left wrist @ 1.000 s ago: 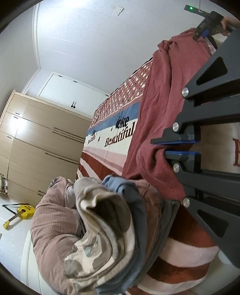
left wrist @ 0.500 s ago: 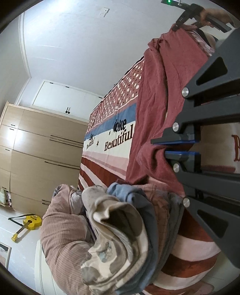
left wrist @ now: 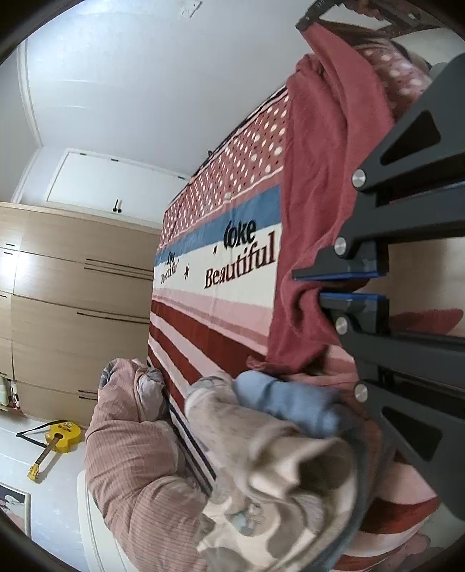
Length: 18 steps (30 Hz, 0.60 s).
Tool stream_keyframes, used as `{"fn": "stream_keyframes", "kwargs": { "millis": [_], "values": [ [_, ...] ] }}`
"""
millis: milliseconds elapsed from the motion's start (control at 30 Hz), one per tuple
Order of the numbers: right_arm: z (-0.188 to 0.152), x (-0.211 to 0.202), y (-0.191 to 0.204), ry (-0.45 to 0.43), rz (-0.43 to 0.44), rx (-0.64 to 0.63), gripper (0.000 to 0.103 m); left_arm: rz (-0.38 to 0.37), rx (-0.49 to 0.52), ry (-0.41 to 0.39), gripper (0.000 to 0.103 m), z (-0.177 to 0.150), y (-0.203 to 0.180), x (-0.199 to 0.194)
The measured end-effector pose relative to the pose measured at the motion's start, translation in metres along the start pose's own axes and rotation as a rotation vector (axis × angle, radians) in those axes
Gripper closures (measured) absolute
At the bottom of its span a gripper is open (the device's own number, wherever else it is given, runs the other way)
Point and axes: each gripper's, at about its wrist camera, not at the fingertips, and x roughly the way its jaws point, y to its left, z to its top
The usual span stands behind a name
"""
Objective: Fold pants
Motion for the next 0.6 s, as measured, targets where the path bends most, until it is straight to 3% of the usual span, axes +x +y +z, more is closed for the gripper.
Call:
{"fn": "stream_keyframes", "kwargs": {
  "millis": [300, 600],
  "values": [
    [0.047, 0.088, 0.020, 0.182, 0.015, -0.161, 0.099, 0.051, -0.017, 0.074, 0.099, 0.020, 0.006, 0.062],
    [0.048, 0.158, 0.032, 0.278, -0.027, -0.269, 0.099, 0.094, -0.008, 0.111, 0.098, 0.027, 0.009, 0.110]
  ]
}}
